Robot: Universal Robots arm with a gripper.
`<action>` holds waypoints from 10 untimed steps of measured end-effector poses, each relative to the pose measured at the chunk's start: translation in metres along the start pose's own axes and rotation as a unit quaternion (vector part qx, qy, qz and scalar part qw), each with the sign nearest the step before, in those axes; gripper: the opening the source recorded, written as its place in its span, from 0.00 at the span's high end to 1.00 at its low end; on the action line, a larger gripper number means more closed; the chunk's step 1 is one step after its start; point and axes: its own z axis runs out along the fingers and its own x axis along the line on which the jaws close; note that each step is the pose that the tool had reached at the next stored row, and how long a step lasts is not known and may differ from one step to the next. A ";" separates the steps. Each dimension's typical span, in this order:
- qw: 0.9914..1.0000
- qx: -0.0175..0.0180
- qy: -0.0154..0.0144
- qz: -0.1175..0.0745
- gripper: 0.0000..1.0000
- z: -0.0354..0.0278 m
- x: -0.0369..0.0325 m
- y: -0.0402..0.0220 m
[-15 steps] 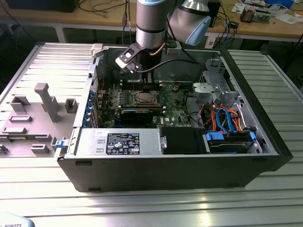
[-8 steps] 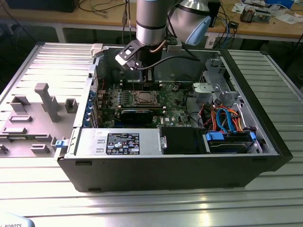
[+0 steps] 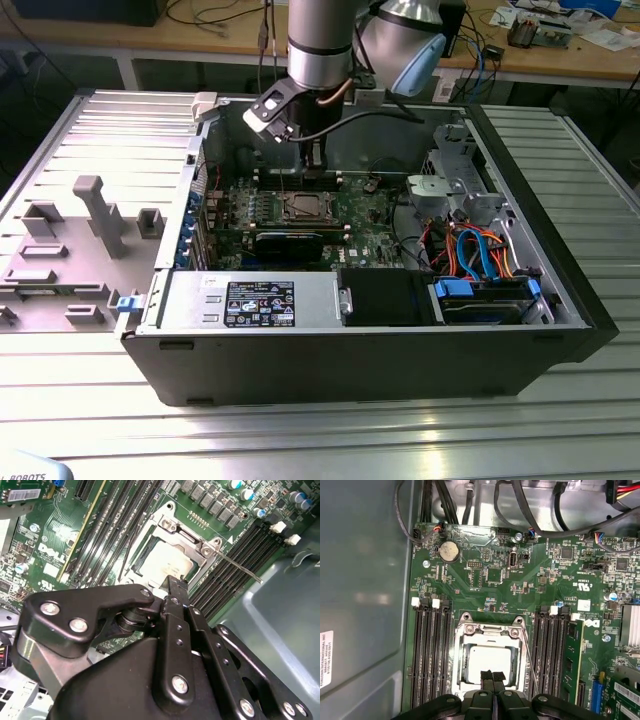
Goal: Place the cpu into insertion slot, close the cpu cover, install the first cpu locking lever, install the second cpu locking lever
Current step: 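Install the first cpu locking lever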
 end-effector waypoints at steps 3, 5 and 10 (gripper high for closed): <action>1.000 0.000 0.000 0.000 0.89 -0.0027 0.0000 0.0000; 1.000 0.000 0.000 0.000 0.89 -0.0045 0.0000 0.0000; 1.000 0.000 0.000 0.000 0.89 -0.0084 0.0000 -0.0001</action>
